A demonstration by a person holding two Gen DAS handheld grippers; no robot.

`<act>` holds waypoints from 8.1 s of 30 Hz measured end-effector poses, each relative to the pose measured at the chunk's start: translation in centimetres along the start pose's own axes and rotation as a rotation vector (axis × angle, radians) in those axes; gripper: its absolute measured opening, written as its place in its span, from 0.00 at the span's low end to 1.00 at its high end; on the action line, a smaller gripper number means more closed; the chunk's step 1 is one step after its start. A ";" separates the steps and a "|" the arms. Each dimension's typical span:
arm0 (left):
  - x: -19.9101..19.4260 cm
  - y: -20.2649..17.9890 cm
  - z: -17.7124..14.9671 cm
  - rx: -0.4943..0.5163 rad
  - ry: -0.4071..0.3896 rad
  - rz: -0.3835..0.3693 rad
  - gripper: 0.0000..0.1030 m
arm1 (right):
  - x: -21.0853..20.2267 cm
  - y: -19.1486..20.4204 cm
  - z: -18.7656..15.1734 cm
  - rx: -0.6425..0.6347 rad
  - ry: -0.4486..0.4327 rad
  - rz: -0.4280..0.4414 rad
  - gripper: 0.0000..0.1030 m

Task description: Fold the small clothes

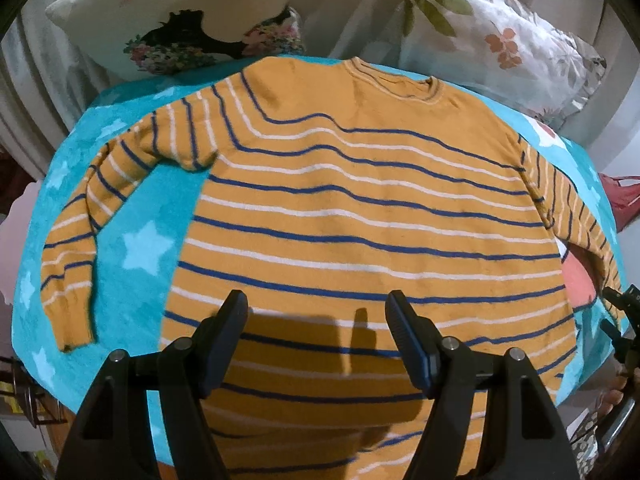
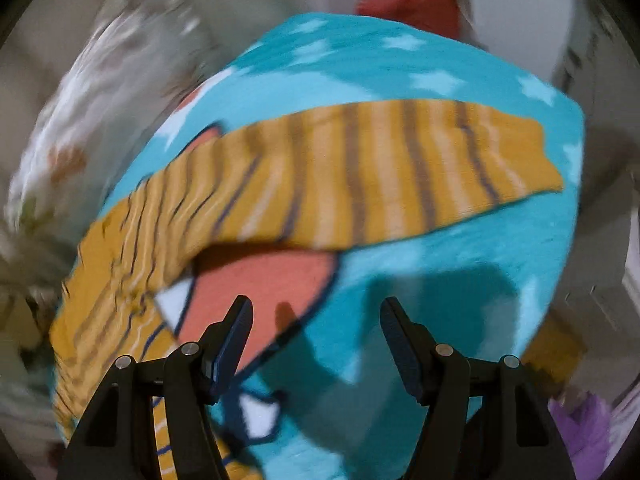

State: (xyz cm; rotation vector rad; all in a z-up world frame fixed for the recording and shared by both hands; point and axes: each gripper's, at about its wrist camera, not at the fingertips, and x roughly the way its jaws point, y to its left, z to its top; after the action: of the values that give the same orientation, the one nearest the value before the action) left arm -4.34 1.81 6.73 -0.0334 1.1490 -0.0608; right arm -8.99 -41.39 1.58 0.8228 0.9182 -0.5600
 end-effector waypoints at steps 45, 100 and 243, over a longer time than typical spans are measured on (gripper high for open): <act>-2.0 -0.1 -4.6 -0.256 -0.024 0.038 0.68 | -5.2 8.6 15.5 -0.323 -0.141 0.356 0.06; -3.1 34.9 -12.0 -0.844 0.017 0.236 0.69 | 6.3 47.2 -43.1 -1.422 0.719 0.551 0.52; -2.7 11.0 -15.0 -0.371 0.161 -0.156 0.05 | 1.6 2.7 -11.6 -0.612 0.592 0.581 0.22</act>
State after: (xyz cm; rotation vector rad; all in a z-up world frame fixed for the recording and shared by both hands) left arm -18.79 13.05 2.39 -0.4541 1.3043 0.0127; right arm -11.59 -30.49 -2.86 0.6453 1.2281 0.4894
